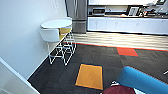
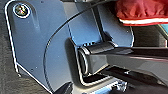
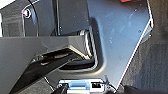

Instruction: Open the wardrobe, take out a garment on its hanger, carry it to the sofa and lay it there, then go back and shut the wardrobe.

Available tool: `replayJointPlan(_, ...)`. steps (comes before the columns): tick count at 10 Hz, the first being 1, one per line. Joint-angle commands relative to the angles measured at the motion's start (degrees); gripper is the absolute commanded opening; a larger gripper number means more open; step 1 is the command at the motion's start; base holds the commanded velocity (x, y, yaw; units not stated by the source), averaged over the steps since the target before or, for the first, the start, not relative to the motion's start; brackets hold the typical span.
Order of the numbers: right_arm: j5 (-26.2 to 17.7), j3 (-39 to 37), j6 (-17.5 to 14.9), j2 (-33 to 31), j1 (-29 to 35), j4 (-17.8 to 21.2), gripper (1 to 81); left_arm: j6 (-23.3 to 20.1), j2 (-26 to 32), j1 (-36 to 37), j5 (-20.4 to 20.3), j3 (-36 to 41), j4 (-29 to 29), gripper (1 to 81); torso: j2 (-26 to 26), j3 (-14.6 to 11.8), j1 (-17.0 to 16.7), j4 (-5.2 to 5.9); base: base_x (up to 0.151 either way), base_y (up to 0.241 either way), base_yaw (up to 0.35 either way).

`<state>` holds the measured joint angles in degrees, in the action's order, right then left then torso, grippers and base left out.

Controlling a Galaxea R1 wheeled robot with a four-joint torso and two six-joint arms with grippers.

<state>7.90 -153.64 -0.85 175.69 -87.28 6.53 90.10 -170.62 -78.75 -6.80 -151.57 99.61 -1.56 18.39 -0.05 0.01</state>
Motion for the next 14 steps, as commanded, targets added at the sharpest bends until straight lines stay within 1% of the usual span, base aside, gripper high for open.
replayJointPlan(1,-3.86,0.19,0.06,0.48,0.31,-0.03,81.1,-0.1,0.19,1.18,1.97,0.22,0.32,81.1,0.0,0.0,0.05,0.0,0.0,0.0,0.221)
replayJointPlan(7,-3.86,0.19,-0.02,0.48,0.31,-0.03,81.1,-0.1,0.36,1.18,1.7,0.13,0.15,81.1,0.0,0.0,0.05,0.0,0.0,0.0,0.195)
replayJointPlan(10,-3.86,0.19,-0.03,0.48,0.31,-0.03,81.1,-0.1,0.45,1.18,1.7,0.13,-0.03,81.1,0.0,0.0,0.05,0.0,0.0,0.0,0.109)
replayJointPlan(14,-3.86,0.19,0.06,0.48,0.31,-0.03,81.1,-0.1,0.45,1.01,1.79,0.13,-0.21,81.1,0.0,0.0,0.05,0.0,0.0,0.032,0.0)
